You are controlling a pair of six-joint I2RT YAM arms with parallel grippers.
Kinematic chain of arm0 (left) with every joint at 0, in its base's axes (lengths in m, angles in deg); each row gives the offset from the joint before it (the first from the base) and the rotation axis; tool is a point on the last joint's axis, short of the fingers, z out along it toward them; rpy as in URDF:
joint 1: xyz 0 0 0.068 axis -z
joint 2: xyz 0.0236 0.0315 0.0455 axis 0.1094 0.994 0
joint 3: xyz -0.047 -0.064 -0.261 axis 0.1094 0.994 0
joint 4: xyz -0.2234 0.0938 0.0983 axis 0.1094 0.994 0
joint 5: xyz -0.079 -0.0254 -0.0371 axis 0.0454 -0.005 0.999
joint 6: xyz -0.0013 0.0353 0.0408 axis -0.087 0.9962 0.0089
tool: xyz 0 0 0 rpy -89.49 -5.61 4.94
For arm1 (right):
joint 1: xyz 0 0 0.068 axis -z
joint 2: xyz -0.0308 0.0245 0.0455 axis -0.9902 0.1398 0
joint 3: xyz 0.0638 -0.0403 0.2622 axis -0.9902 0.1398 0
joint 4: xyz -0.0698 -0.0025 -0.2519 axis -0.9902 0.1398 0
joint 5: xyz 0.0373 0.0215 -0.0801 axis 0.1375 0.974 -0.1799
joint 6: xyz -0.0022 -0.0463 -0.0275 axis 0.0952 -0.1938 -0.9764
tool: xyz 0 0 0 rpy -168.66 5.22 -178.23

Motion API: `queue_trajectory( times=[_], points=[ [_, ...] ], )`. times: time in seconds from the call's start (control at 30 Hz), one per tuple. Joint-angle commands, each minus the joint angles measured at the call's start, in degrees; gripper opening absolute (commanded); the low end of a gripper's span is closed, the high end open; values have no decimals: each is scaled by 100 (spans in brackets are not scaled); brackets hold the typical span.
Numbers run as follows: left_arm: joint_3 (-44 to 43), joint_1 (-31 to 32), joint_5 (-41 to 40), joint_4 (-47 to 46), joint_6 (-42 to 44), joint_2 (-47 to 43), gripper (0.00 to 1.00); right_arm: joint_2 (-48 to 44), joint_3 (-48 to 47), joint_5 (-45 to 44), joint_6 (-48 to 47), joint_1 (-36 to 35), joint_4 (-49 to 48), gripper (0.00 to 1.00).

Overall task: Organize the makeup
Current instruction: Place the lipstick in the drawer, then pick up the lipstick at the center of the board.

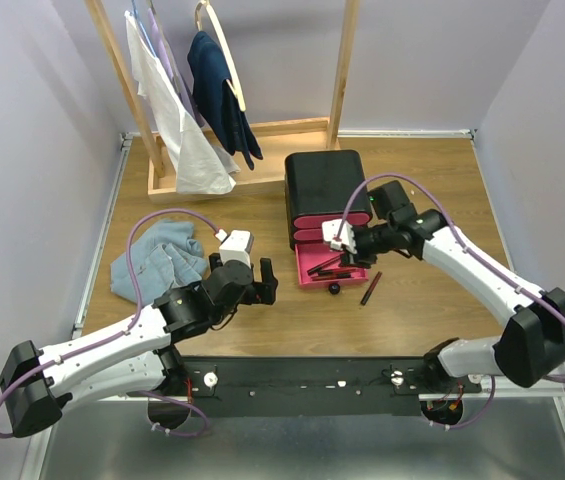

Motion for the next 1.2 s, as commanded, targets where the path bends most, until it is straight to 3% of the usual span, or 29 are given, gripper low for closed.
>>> queue_trajectory(
  times=[0.0, 0.33, 0.73, 1.17],
  points=[
    [118, -63, 139, -268, -82, 49, 99, -311, 410, 729, -843, 529, 1232, 48],
    [144, -107, 236, -224, -82, 32, 99, -593, 850, 739, -1854, 978, 2157, 62],
    [276, -125, 253, -241, -108, -153, 99, -330, 1395, 142, -3006, 987, 2132, 60],
    [399, -142, 271, -232, -196, -338, 99, 356, 1527, -325, -2998, 978, 1297, 58]
  ],
)
